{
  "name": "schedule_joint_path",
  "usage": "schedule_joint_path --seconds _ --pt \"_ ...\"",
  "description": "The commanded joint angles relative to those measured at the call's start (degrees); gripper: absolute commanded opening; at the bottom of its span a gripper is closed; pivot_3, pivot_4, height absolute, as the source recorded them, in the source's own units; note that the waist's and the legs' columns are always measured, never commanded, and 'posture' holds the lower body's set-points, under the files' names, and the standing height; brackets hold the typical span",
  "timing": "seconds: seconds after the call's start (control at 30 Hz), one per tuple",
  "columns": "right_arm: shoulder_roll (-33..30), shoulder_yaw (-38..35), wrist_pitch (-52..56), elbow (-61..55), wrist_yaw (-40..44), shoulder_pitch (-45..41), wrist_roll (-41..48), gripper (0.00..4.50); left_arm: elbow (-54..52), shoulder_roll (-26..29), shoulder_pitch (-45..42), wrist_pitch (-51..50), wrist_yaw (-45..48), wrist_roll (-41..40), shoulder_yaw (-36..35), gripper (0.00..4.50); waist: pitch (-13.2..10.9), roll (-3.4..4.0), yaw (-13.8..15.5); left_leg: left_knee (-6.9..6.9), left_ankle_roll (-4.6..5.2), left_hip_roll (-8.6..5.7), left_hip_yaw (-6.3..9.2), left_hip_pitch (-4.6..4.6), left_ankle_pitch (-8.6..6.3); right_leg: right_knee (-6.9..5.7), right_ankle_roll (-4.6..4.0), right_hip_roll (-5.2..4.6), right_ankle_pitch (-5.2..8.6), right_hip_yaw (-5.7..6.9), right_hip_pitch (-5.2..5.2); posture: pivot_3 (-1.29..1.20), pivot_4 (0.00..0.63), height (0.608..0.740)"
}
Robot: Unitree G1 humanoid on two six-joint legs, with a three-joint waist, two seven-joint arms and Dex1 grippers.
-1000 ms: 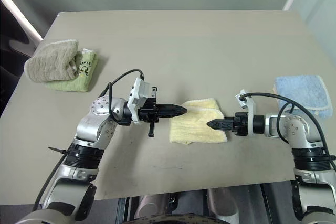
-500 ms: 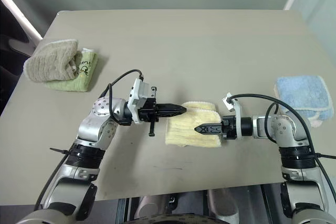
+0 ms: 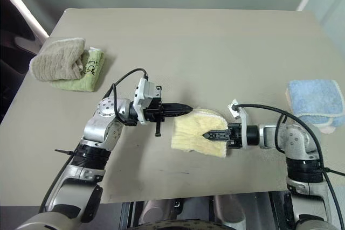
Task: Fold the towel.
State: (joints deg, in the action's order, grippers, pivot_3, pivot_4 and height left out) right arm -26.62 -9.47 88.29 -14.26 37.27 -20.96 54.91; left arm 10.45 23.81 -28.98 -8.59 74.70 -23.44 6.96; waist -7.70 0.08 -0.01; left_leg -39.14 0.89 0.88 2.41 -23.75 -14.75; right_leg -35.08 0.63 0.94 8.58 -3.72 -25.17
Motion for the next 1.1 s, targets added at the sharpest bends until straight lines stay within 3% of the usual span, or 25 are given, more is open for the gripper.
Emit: schedule_joint_path --seconds 0.03,0.27,0.43,0.53,0.63,0.7,0.83,1.1 --pt "0.7 -10.4 3.9 -7.2 -3.5 -0.8 7.6 0.02 -0.2 -0.5 -1.0 1.0 0.1 -0.4 -0.5 0.0 0.0 -0.01 0.0 -0.01 0.0 0.0 -0.01 -0.01 0.0 0.02 0.01 0.0 -0.01 -0.01 0.0 0.0 0.15 0.733" --pt "0.6 -28.0 0.0 -12.2 -19.9 -1.9 21.8 0.02 1.8 -2.4 -3.3 0.8 -0.2 -0.4 -0.3 0.0 0.0 0.0 0.3 -0.02 0.06 -0.03 0.01 -0.06 0.01 0.02 0.06 -0.02 0.0 -0.02 0.0 0.0 0.15 0.733" --pt "-2.6 -28.0 -8.2 -12.4 -32.3 1.2 32.9 0.02 3.1 -3.1 -4.2 1.2 0.1 0.0 -0.3 0.0 0.0 0.0 0.3 0.02 0.09 -0.03 0.03 -0.08 0.0 0.03 0.15 -0.03 0.05 -0.03 -0.01 0.0 0.15 0.733" --pt "-1.2 -34.2 -20.8 -17.4 -47.0 4.3 33.2 0.02 4.7 -4.7 -6.0 1.2 -0.1 0.2 0.3 0.0 0.0 0.04 0.4 0.04 0.11 -0.03 0.06 -0.11 -0.02 0.01 0.4 -0.03 0.08 -0.03 -0.01 0.0 0.15 0.733" --pt "-1.8 -39.4 -30.3 -20.9 -55.0 7.3 32.6 0.02 6.5 -6.3 -7.4 1.3 0.6 0.5 1.1 0.0 -0.1 0.12 1.2 -0.03 0.23 -0.06 0.13 -0.22 -0.04 0.01 0.84 -0.09 -0.14 -0.03 -0.03 0.0 0.15 0.733" --pt "-2.8 -38.9 -33.7 -21.5 -57.5 9.2 33.9 0.02 7.0 -6.6 -7.7 1.5 0.9 0.7 1.2 0.0 -0.1 0.12 1.3 -0.05 0.33 -0.09 0.11 -0.23 -0.09 0.04 0.91 -0.15 -0.12 -0.04 0.0 0.0 0.15 0.733" --pt "-1.8 -42.3 -43.6 -22.4 -63.7 12.8 27.4 0.02 8.5 -8.3 -8.8 2.0 1.0 1.3 1.9 0.0 -0.1 0.13 1.3 -0.06 0.38 -0.13 0.05 -0.26 -0.17 0.1 1.01 -0.21 -0.1 -0.04 0.0 0.0 0.15 0.733" --pt "-0.1 -40.6 -51.1 -23.1 -66.0 24.8 30.4 0.02 9.2 -9.2 -9.4 2.5 1.4 2.1 2.3 0.0 0.0 0.28 1.3 -0.07 0.42 -0.14 0.02 -0.27 -0.22 0.09 1.59 -0.22 0.24 -0.04 -0.01 0.0 0.15 0.733"
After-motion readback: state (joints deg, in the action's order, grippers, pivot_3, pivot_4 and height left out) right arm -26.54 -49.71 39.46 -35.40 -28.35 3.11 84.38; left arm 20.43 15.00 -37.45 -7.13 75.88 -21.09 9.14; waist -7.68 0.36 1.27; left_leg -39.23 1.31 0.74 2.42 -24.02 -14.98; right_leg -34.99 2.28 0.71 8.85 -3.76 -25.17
